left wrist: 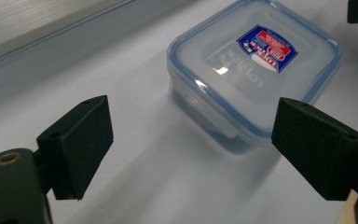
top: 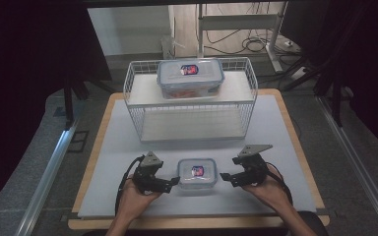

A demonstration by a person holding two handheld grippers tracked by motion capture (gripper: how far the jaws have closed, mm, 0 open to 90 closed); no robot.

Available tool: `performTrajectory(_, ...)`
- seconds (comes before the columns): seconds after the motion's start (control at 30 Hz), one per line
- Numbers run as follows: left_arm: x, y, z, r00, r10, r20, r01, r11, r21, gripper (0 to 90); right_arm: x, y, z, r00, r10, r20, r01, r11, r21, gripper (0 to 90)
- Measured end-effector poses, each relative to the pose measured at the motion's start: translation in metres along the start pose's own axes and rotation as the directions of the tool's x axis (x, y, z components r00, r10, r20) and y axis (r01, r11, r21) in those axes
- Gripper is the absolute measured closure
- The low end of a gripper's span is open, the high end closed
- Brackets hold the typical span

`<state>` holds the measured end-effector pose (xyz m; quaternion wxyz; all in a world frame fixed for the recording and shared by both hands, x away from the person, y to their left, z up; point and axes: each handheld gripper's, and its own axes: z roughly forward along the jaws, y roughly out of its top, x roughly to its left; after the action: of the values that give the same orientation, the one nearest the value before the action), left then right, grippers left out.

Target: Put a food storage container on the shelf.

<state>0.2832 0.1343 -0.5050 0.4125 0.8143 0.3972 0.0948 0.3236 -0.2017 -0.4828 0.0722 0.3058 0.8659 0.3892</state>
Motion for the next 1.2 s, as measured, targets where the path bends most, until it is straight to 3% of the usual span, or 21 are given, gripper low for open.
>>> performTrajectory(0.2, 0.001, 0.004, 0.01, 0.9991, -0.008, 0.042, 0.006, 0.9993, 0.036, 15.7, 0.004, 0.005, 0.007, 0.9996, -0.004, -0.027, 0.004, 1.0, 0.016, 26.7)
performTrajectory(0.33, 0.003, 0.007, 0.017, 0.9957, -0.033, 0.087, 0.03, 0.9988, 0.039, 16.7, 0.003, 0.005, 0.012, 0.9984, 0.014, -0.055, -0.012, 0.999, 0.031, 27.5)
performTrajectory(0.5, 0.006, 0.01, 0.026, 0.9837, -0.084, 0.159, 0.078, 0.9959, 0.047, 19.7, 0.003, 0.009, 0.021, 0.9935, 0.047, -0.103, -0.043, 0.998, 0.04, 28.3)
performTrajectory(0.57, 0.007, 0.009, 0.028, 0.9757, -0.104, 0.193, 0.095, 0.994, 0.054, 20.4, 0.004, 0.01, 0.028, 0.99, 0.056, -0.129, -0.049, 0.997, 0.058, 27.8)
performTrajectory(0.67, 0.007, 0.008, 0.03, 0.967, -0.117, 0.226, 0.105, 0.9923, 0.066, 21.4, 0.002, 0.011, 0.036, 0.9747, 0.116, -0.191, -0.102, 0.991, 0.082, 26.7)
performTrajectory(0.7, 0.007, 0.008, 0.032, 0.9622, -0.132, 0.238, 0.12, 0.9907, 0.065, 21.7, 0.0, 0.012, 0.041, 0.9622, 0.152, -0.226, -0.131, 0.986, 0.104, 26.2)
performTrajectory(0.77, 0.009, 0.007, 0.033, 0.9571, -0.145, 0.251, 0.131, 0.9887, 0.072, 21.4, 0.0, 0.012, 0.042, 0.9586, 0.161, -0.234, -0.139, 0.984, 0.108, 26.1)
performTrajectory(0.93, 0.014, 0.004, 0.036, 0.9359, -0.202, 0.288, 0.183, 0.9787, 0.094, 20.6, -0.002, 0.012, 0.045, 0.9405, 0.221, -0.258, -0.19, 0.972, 0.14, 28.1)
performTrajectory(1.0, 0.014, 0.004, 0.036, 0.932, -0.211, 0.295, 0.189, 0.9768, 0.1, 20.5, -0.002, 0.011, 0.045, 0.9382, 0.227, -0.261, -0.195, 0.97, 0.143, 29.2)
performTrajectory(1.07, 0.013, 0.004, 0.035, 0.934, -0.206, 0.292, 0.182, 0.9774, 0.107, 20.6, -0.004, 0.009, 0.043, 0.9284, 0.25, -0.275, -0.215, 0.965, 0.151, 32.2)
performTrajectory(1.2, 0.012, 0.003, 0.027, 0.9377, -0.202, 0.283, 0.182, 0.9788, 0.095, 30.7, -0.005, 0.007, 0.038, 0.9256, 0.258, -0.277, -0.229, 0.964, 0.134, 39.6)
